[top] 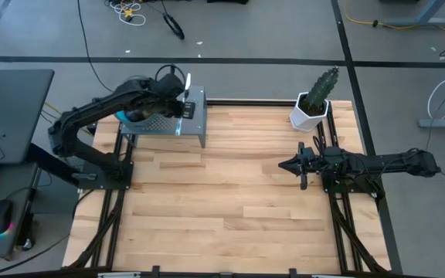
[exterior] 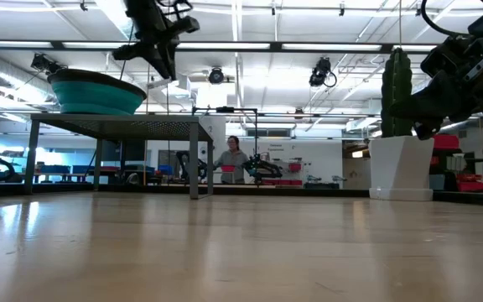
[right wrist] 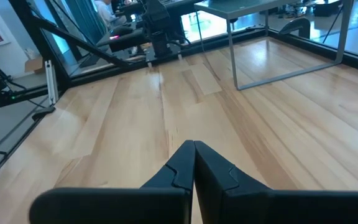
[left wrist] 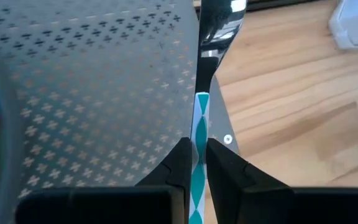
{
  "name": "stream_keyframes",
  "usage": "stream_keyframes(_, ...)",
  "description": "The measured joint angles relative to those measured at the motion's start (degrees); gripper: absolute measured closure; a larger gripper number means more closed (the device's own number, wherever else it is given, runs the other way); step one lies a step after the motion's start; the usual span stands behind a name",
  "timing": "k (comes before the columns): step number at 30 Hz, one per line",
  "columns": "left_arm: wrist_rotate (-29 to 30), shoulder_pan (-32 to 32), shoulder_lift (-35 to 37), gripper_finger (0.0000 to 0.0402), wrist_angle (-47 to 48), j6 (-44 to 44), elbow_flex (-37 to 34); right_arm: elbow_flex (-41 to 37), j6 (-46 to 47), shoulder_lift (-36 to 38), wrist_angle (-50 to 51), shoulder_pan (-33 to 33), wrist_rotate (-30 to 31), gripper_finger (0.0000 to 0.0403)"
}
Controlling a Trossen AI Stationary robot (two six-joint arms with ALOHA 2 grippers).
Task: Pick & Place Fruit
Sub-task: Put the blue knife on the shelf
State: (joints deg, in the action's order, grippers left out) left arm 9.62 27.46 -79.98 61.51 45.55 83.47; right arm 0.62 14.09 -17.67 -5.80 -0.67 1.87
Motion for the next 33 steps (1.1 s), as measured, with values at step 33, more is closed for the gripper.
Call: stream_keyframes(33, -1.4, 7.7, -12.9, 0.0358, 7.0, -0.3, 5.5, 0.0, 0.0, 0.0, 0.5, 0.0, -0.5, 0.039)
